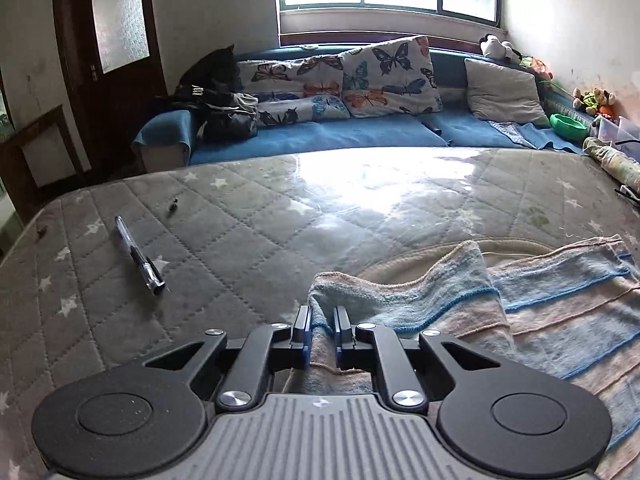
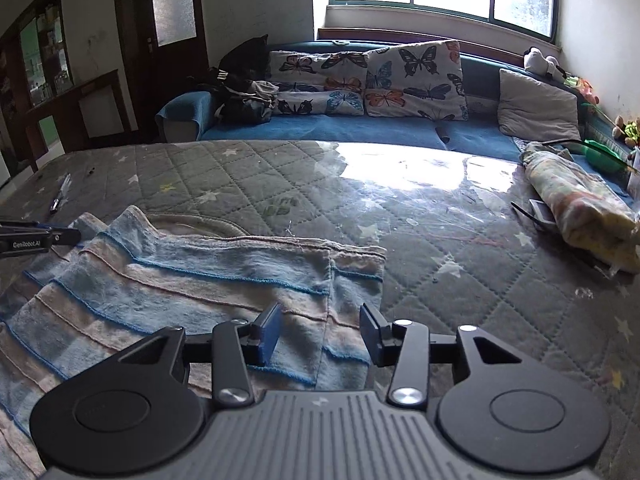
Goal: Fold towel
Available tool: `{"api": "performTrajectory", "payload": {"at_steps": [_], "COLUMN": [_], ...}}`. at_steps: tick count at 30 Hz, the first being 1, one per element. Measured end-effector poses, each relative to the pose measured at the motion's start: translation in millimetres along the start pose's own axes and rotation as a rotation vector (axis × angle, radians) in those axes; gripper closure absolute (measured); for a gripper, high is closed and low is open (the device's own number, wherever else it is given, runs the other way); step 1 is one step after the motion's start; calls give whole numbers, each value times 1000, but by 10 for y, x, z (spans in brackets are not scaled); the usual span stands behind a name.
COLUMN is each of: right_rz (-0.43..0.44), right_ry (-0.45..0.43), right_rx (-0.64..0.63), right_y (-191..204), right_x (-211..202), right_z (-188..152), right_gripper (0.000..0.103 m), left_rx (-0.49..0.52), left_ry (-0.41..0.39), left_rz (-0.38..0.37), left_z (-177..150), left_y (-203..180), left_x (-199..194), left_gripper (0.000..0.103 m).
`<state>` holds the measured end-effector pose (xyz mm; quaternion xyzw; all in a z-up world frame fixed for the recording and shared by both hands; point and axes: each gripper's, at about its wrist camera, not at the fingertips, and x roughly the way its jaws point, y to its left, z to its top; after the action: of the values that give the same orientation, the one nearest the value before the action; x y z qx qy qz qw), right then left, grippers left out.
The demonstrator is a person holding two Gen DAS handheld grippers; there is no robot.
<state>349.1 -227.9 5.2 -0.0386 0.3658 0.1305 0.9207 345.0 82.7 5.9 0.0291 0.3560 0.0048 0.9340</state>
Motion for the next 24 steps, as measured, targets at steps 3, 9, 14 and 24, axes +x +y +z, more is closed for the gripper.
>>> {"api": "performTrajectory", "payload": {"at_steps": [3, 9, 14, 24], "right_rz": [-10, -15, -11, -41], "right_ry": [7, 19, 15, 1], "right_rx": [-6, -13, -20, -41], "right_y": [-2, -10, -2, 9], "right_x": [65, 154, 194, 247], "right_z": [7, 9, 13, 52], "right_gripper": [59, 56, 52, 45], "left_rx": [-16, -15, 4, 18], "left_ry": [0, 4, -22, -55], "left_rz": [2, -4, 27, 86], "left_z": [-9, 12, 17, 2], "left_y": [36, 41, 72, 127], "left_x": [-7, 4, 11, 31], "left_gripper": [81, 51, 88, 86]}}
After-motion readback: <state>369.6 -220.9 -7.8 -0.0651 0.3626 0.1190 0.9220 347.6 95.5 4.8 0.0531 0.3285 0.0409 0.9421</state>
